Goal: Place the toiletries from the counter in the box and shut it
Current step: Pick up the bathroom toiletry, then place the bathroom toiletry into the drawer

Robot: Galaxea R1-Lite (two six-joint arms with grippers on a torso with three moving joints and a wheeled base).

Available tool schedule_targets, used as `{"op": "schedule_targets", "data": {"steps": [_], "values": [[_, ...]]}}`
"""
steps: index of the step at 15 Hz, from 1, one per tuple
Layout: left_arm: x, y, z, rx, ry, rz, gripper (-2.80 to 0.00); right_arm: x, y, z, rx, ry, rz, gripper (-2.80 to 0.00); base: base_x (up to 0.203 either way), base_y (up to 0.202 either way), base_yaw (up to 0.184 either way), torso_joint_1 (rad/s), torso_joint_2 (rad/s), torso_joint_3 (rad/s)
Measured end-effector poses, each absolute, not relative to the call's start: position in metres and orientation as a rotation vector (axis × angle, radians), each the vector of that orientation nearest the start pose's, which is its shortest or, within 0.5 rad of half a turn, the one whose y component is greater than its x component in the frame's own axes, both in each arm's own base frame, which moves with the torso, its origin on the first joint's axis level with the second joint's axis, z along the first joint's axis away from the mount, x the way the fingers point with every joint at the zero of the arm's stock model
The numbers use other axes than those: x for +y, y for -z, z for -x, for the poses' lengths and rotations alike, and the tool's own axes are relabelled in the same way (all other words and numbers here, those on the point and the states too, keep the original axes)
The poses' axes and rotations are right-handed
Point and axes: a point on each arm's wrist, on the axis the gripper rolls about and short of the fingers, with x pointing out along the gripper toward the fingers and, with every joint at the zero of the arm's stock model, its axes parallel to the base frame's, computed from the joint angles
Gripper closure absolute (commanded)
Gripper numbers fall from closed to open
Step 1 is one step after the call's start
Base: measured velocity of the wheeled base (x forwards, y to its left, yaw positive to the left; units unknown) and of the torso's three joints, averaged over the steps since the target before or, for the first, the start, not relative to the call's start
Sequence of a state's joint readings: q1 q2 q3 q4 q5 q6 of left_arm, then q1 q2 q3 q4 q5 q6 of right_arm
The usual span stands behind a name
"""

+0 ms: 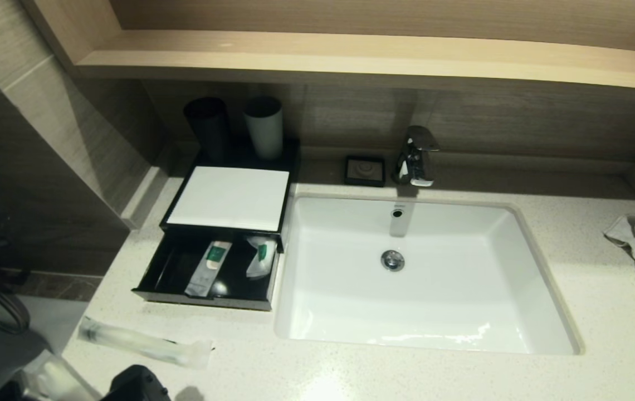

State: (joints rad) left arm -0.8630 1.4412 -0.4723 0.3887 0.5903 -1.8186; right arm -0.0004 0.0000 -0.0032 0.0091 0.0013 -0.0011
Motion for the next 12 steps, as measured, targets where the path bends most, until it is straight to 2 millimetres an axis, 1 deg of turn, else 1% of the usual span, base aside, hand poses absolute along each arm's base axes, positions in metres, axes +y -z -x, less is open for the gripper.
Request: {"op": "schedule_targets", "data": {"steps": [2, 7, 12], "values": [[-0.098, -0.104, -0.101, 0.81, -0.64, 0.697, 0.0, 0.0, -0.075, 0.023, 0.006, -0.001, 0.001, 0.0, 0.0, 0.0, 0.0, 0.0, 0.0, 0.0], [-0.087, -0.126, -0.104, 0.82, -0.569, 0.59, 0.0, 0.0, -0.075, 0.023, 0.006, -0.001, 0.001, 0.0, 0.0, 0.0, 0.0, 0.0, 0.0, 0.0], [-0.077, -0.145, -0.104, 0.848, -0.472, 0.413, 0.0, 0.0, -0.075, 0.023, 0.006, -0.002, 0.002, 0.0, 0.0, 0.0, 0.0, 0.0, 0.0, 0.0]]}}
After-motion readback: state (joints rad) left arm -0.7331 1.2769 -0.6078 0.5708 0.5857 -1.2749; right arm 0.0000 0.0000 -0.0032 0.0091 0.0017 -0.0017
